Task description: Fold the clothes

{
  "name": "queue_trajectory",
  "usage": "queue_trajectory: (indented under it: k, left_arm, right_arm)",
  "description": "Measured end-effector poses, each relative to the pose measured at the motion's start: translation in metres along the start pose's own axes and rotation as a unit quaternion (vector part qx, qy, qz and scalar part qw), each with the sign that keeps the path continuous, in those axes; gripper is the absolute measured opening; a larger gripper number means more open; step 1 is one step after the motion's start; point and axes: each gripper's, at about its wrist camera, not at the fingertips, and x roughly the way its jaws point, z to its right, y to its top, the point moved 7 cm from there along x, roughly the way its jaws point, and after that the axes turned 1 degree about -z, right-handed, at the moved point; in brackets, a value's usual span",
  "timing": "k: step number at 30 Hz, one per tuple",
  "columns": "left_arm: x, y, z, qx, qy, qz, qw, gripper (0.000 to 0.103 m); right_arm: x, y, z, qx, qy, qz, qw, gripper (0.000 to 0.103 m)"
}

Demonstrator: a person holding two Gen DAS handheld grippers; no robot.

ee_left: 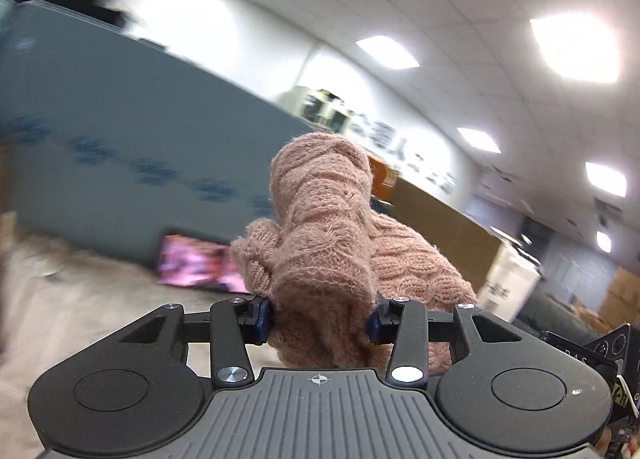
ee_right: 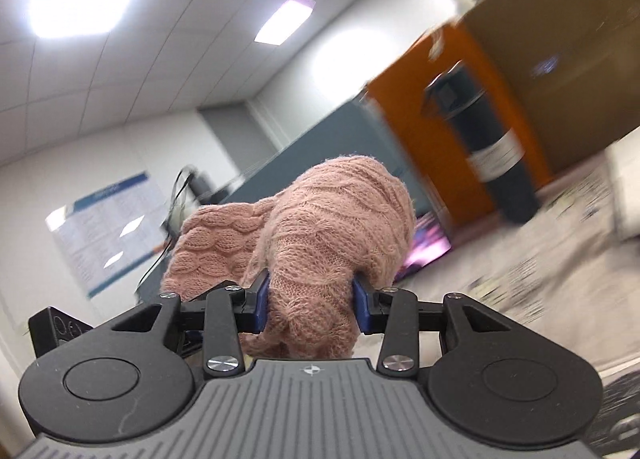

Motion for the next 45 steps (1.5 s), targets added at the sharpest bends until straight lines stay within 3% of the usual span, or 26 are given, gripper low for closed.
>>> queue_trajectory:
  k: [9,14,22,28,30,32,34,37,41,45]
  left_arm:
    - [0.105,-0.021,0.096,0.037,-0.092,-0.043,0.9942,0.041]
    - [0.162,-0.04,0.141,0.021,-0.135,-0.055,0.9891,0.042]
    - [0.24,-0.086,0.183,-0.019,-0.159,-0.095,0.9825,0.042]
    - [0.278,-0.113,0.194,-0.015,-0.15,-0.116,0.9818,0.043]
    - [0.28,-0.117,0.194,0.0,-0.135,-0.115,0.9841,0.054]
    - [0.278,-0.117,0.191,0.015,-0.106,-0.111,0.988,0.082]
    - [0.275,-0.114,0.183,0.011,-0.085,-0.099,0.9914,0.089]
    - [0.273,-0.107,0.165,-0.018,-0.056,-0.083,0.9948,0.093]
    - [0.288,-0.115,0.147,-0.002,0.009,-0.113,0.9936,0.095]
    - [0.295,-0.124,0.144,0.007,0.013,-0.124,0.9921,0.099]
  right_arm:
    - [-0.078,0.055,0.091,0.02,-0.1,0.103,0.989,0.037]
    - [-0.11,0.085,0.143,0.034,-0.161,0.15,0.975,0.037]
    - [-0.136,0.112,0.208,0.003,-0.265,0.19,0.945,0.037]
    - [-0.153,0.105,0.258,0.037,-0.315,0.187,0.93,0.037]
    - [-0.152,0.101,0.265,0.037,-0.336,0.177,0.924,0.038]
    - [-0.149,0.1,0.268,0.029,-0.353,0.176,0.919,0.045]
    - [-0.147,0.099,0.27,0.014,-0.37,0.171,0.913,0.048]
    - [-0.144,0.096,0.273,0.01,-0.389,0.158,0.908,0.052]
    - [-0.14,0.09,0.279,0.012,-0.416,0.139,0.899,0.063]
    - [-0.133,0.082,0.289,0.013,-0.438,0.111,0.892,0.069]
